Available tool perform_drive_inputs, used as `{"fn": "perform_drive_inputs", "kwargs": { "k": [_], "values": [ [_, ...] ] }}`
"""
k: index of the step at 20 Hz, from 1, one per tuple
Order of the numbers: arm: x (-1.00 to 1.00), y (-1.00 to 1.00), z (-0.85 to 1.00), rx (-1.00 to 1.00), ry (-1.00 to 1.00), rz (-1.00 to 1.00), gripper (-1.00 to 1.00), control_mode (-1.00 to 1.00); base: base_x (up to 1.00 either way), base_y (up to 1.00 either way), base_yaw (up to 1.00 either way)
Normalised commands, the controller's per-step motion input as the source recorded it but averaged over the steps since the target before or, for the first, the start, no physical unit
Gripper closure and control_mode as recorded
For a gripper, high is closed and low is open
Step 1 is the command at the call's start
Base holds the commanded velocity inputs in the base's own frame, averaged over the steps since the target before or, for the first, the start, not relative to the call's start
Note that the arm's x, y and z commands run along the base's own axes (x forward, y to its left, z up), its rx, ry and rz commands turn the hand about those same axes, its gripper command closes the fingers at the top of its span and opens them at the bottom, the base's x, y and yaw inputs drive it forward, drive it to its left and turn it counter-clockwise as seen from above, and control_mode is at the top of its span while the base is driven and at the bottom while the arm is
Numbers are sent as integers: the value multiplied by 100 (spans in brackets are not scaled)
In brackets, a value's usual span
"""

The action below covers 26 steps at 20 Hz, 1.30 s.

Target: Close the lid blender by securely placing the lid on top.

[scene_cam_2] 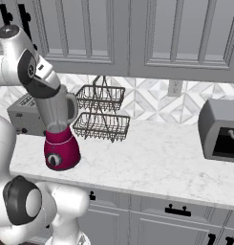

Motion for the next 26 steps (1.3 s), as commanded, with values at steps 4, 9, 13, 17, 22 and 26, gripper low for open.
{"fn": "perform_drive_inputs", "kwargs": {
  "k": [4,9,13,17,22,26],
  "values": [
    [20,1,-9,0,0,0,100,-100,0,0,0],
    [22,7,-1,0,0,0,100,-100,0,0,0],
    [22,13,0,0,0,0,100,-100,0,0,0],
    [14,19,-1,-2,0,0,100,-100,0,0,0],
    [2,9,-9,-4,-3,0,100,-100,0,0,0],
    [0,0,-4,-4,-4,0,100,-100,0,0,0]
  ]
}}
